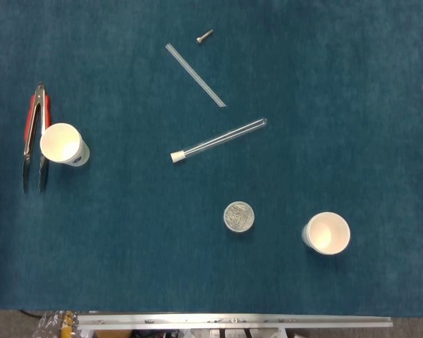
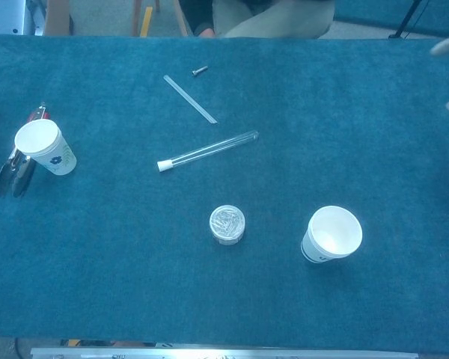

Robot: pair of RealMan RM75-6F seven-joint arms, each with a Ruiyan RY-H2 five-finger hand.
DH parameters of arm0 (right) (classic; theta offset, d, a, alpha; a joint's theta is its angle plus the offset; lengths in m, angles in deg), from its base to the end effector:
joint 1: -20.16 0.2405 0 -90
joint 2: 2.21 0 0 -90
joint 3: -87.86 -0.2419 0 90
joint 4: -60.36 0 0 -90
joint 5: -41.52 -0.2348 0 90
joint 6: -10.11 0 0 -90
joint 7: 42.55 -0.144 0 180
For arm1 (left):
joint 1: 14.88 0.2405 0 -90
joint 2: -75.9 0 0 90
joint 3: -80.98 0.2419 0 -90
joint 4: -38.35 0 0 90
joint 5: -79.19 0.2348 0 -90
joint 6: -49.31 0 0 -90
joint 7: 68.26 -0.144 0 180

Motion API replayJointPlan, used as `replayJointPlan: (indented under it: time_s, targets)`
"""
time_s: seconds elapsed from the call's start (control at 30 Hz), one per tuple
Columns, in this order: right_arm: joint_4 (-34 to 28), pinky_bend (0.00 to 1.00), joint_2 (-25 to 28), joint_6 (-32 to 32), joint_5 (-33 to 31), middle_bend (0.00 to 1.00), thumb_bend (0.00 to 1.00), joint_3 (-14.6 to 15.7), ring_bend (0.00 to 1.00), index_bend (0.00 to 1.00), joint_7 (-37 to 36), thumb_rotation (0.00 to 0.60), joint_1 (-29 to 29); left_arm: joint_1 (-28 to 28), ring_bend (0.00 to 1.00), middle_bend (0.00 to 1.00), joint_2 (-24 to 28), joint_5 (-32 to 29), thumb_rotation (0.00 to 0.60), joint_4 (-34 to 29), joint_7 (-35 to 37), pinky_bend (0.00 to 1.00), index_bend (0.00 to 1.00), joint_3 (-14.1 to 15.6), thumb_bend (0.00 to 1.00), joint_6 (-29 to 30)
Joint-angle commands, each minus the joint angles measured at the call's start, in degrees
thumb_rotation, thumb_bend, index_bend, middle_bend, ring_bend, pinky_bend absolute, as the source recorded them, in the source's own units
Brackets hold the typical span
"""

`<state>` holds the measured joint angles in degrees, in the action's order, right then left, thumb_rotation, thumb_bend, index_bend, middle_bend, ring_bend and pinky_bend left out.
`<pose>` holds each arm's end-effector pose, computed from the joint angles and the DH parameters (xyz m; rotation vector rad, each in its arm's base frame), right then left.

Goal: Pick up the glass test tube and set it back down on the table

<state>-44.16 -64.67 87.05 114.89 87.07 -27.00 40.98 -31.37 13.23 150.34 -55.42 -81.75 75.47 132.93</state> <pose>-0.2434 -0.2403 0.1026 1.5502 -0.8931 0.8209 -0.2914 0.2522 0.1527 -1.3302 -0.7182 -0.7767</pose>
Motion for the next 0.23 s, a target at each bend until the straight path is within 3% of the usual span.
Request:
replayJointPlan:
  time_s: [0.03,0.23]
  targets:
    - [-0.52,0.14,0.97,2.62,1.65,0.07,0.29,1.35,0.0,0.23,-0.25,0.6,-2.81,1.2,0.0,0.04,-0.82,0.37,0.525,0.83,0.25,0.06,0.15,0.16,0.32,1.18]
    - [-0.96,0.14,1.44,4.92,2.7,0.07,0.29,1.37,0.0,0.23,-0.78,0.6,-5.51,2.4,0.0,0.04,-1.37,1.65,0.525,1.76,1.14,0.06,0.15,0.74,0.32,1.0]
